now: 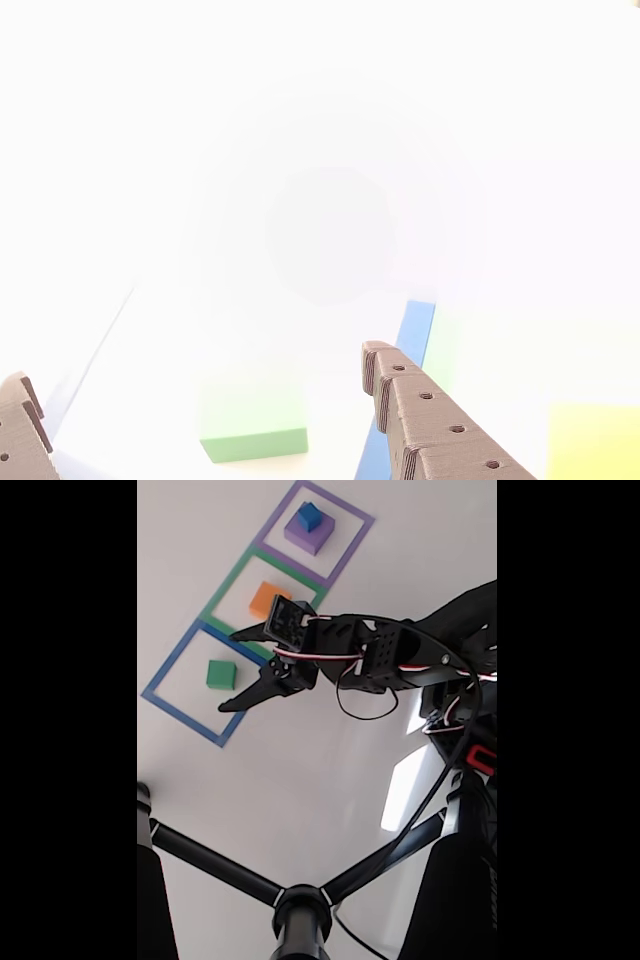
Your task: Tower of hanoi
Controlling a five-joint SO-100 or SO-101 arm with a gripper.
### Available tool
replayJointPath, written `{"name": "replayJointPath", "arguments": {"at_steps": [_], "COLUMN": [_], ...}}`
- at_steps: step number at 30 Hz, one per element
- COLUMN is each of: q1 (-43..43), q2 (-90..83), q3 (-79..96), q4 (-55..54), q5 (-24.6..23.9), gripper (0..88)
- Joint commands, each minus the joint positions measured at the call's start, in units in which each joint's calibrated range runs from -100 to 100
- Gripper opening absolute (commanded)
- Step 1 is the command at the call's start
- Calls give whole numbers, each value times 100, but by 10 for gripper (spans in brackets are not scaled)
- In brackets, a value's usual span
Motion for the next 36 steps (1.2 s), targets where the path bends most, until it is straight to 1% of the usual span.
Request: {"name": "replayJointPath", "arguments": {"at_steps": [1,12,24,36], "q1": [32,-16,-35,-35], "q2": [377,829,1620,2307], "q3": [-411,-556,-674,-911], "q4": [-458,-831,-1584,-1956], "q5": [59,59,59,59], "gripper": [399,400,409,404]}}
